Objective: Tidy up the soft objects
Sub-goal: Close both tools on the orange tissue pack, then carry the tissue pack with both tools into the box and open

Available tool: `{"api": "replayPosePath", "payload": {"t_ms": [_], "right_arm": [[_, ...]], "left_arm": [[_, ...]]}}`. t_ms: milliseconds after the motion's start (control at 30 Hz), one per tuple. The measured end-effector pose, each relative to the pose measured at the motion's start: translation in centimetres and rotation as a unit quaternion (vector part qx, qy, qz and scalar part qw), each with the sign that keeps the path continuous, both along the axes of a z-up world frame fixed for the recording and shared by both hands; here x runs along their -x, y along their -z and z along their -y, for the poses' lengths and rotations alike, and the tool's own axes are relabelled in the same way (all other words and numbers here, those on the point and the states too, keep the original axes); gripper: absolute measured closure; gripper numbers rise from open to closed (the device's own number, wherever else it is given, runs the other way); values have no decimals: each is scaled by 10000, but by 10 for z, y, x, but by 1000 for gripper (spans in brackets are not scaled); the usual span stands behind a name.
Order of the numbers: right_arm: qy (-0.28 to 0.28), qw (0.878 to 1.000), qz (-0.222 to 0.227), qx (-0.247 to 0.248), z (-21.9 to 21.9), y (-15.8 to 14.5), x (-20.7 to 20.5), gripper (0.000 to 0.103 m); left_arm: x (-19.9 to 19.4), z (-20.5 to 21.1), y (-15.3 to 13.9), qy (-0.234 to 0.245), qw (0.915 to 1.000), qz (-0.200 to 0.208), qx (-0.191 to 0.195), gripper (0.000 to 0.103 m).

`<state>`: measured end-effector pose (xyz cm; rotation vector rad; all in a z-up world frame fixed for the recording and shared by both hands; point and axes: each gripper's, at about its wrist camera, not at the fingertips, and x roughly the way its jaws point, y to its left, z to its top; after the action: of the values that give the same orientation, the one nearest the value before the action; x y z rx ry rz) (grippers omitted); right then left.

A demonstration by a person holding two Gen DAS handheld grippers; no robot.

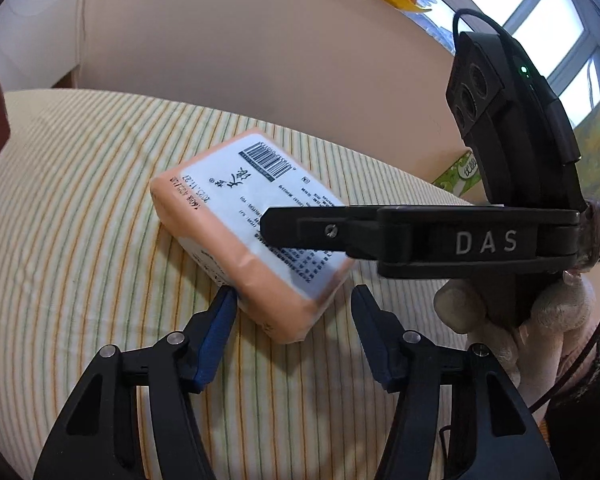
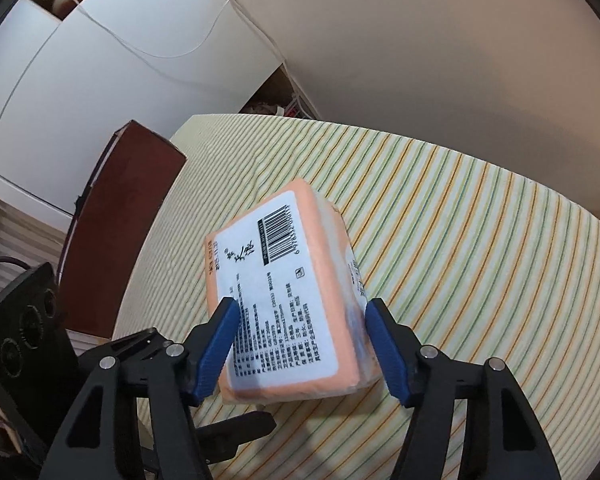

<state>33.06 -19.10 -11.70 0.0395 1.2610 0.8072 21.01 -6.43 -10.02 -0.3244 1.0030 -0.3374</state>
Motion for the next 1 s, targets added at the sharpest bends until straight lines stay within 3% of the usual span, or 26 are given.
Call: {"api": "replayPosePath", "payload": {"t_ms": [433,1000], "right_arm": [[-106,9994,312,-130,-19,-33,51,43],[-908,9887,994,-658,-136,-110,112,43]], "left_arm": [[48,-24,-33,-117,9984,478,-285,46],[120,-125,-98,-978,9837,1364,-649,46]]}}
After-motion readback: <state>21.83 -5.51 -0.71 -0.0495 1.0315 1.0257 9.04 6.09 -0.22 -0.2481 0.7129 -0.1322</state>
